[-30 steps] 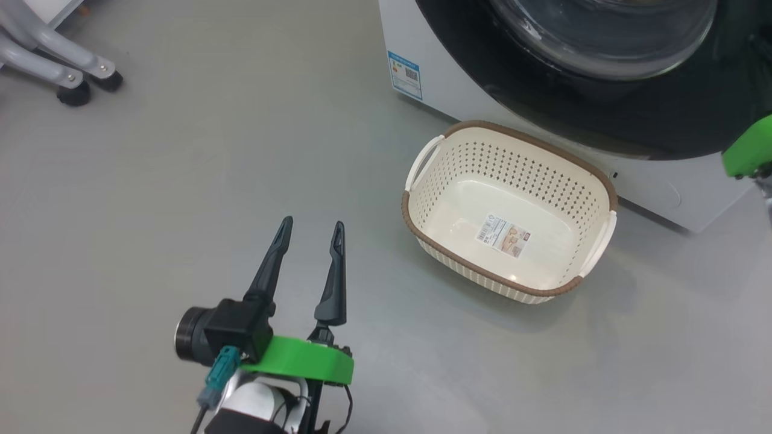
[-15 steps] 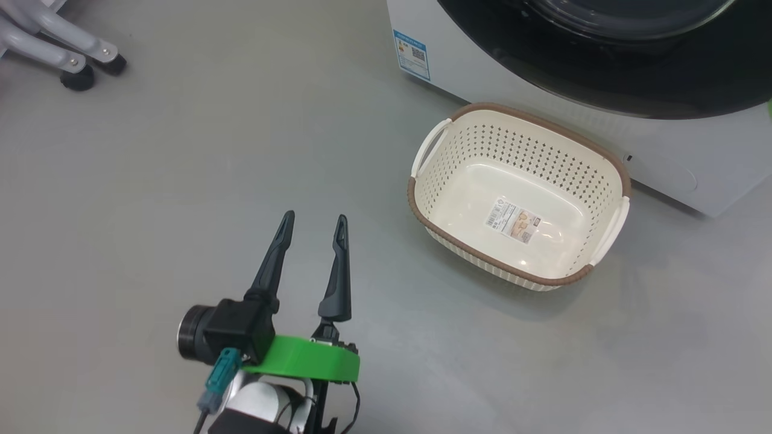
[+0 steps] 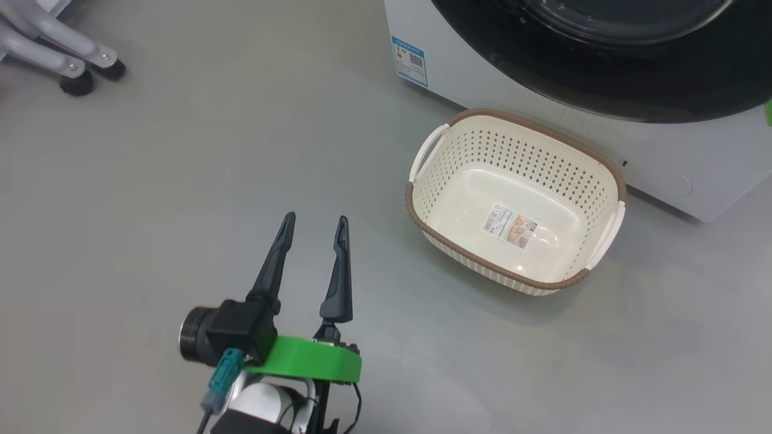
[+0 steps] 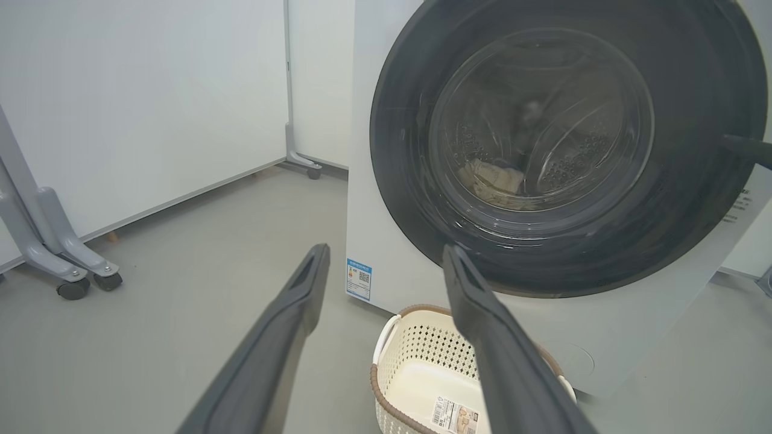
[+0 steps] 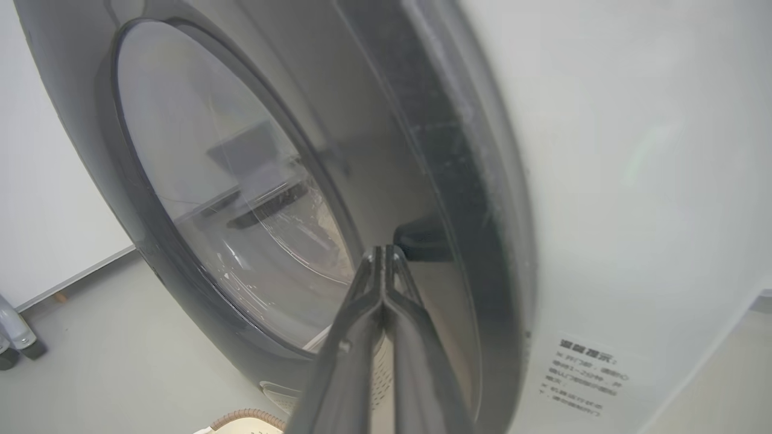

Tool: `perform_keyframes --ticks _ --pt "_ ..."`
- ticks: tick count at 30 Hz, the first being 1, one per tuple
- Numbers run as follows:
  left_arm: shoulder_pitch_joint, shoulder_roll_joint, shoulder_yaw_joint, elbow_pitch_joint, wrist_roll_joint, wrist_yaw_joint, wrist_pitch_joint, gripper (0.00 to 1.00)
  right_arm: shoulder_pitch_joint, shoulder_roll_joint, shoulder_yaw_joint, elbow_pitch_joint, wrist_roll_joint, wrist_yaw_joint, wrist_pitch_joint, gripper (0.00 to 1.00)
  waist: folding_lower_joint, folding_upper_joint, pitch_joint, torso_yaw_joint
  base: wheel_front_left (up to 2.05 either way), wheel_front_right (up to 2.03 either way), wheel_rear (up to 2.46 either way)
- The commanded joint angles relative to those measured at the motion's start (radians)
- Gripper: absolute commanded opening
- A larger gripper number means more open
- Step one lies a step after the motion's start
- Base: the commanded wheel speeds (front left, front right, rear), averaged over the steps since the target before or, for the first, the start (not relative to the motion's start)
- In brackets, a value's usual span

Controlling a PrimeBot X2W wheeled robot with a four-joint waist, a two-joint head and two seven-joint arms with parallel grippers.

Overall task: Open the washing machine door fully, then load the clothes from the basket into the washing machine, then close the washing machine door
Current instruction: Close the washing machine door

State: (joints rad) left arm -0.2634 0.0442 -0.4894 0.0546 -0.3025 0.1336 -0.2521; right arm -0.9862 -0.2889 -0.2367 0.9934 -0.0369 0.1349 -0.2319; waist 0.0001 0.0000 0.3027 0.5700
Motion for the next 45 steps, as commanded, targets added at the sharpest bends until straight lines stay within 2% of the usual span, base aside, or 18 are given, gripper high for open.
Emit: perform_keyframes --ticks 1,6,14,25,33,34,35,37,39,40,42,44,45 --pt "-0.028 0.006 0.030 -0.023 -0.008 0.004 -0.010 1.00 -0.016 -0.003 0.028 -0.040 -0.008 -0.004 -0.018 0.00 -0.0001 0.0000 -0.008 -0.002 0.00 0.00 0.00" --pt "-0.028 0.006 0.040 -0.005 -0.015 -0.006 -0.010 1.00 0.060 0.029 0.084 -0.100 0.014 -0.004 -0.027 0.00 -0.0001 0.0000 -0.037 -0.008 0.00 0.00 0.00" --pt "-0.032 0.006 0.047 0.036 -0.011 -0.030 -0.010 1.00 0.228 0.061 0.134 -0.293 0.078 -0.004 -0.029 0.00 -0.0001 0.0000 -0.079 -0.029 0.00 0.00 0.00" --pt "-0.037 0.006 0.071 0.074 0.006 -0.048 -0.010 1.00 0.549 0.126 0.144 -0.658 0.126 -0.004 0.007 0.00 -0.0001 0.0000 -0.116 -0.129 0.00 0.00 0.00" --pt "-0.033 0.006 0.097 0.106 0.034 -0.069 -0.010 1.00 0.751 0.202 0.118 -0.849 0.127 -0.004 0.043 0.00 -0.0001 0.0000 -0.140 -0.207 0.00 0.00 0.00" --pt "-0.032 0.007 0.101 0.110 0.036 -0.072 -0.010 1.00 0.771 0.208 0.115 -0.866 0.125 -0.004 0.046 0.05 -0.0001 0.0000 -0.143 -0.216 0.00 0.00 0.00" --pt "-0.031 0.007 0.105 0.113 0.039 -0.075 -0.010 1.00 0.788 0.214 0.112 -0.884 0.125 -0.004 0.049 0.23 -0.0001 0.0000 -0.145 -0.225 0.00 0.00 0.00" --pt "-0.028 0.008 0.113 0.120 0.043 -0.079 -0.010 1.00 0.818 0.223 0.103 -0.915 0.124 -0.004 0.049 0.41 -0.0001 0.0000 -0.155 -0.242 0.00 0.00 0.00" --pt "-0.024 0.009 0.121 0.126 0.046 -0.083 -0.010 1.00 0.847 0.229 0.104 -0.939 0.126 -0.004 0.054 0.44 -0.0001 0.0000 -0.163 -0.258 0.00 0.00 0.00" --pt "-0.021 0.009 0.125 0.129 0.046 -0.085 -0.010 1.00 0.861 0.231 0.105 -0.948 0.128 -0.004 0.056 0.48 -0.0001 0.0000 -0.167 -0.267 0.00 0.00 0.00" --pt "-0.015 0.010 0.132 0.134 0.048 -0.087 -0.010 1.00 0.887 0.235 0.110 -0.967 0.132 -0.004 0.060 0.80 -0.0001 0.0000 -0.174 -0.285 0.00 0.00 0.00" --pt "-0.010 0.011 0.139 0.138 0.049 -0.089 -0.010 1.00 0.910 0.237 0.108 -0.982 0.134 -0.004 0.064 1.00 -0.0001 0.0000 -0.179 -0.303 0.00 0.00 0.00" --pt "-0.007 0.012 0.142 0.139 0.051 -0.089 -0.010 1.00 0.919 0.237 0.106 -0.990 0.138 -0.004 0.065 1.00 -0.0001 0.0000 -0.180 -0.313 0.00 0.00 0.00"
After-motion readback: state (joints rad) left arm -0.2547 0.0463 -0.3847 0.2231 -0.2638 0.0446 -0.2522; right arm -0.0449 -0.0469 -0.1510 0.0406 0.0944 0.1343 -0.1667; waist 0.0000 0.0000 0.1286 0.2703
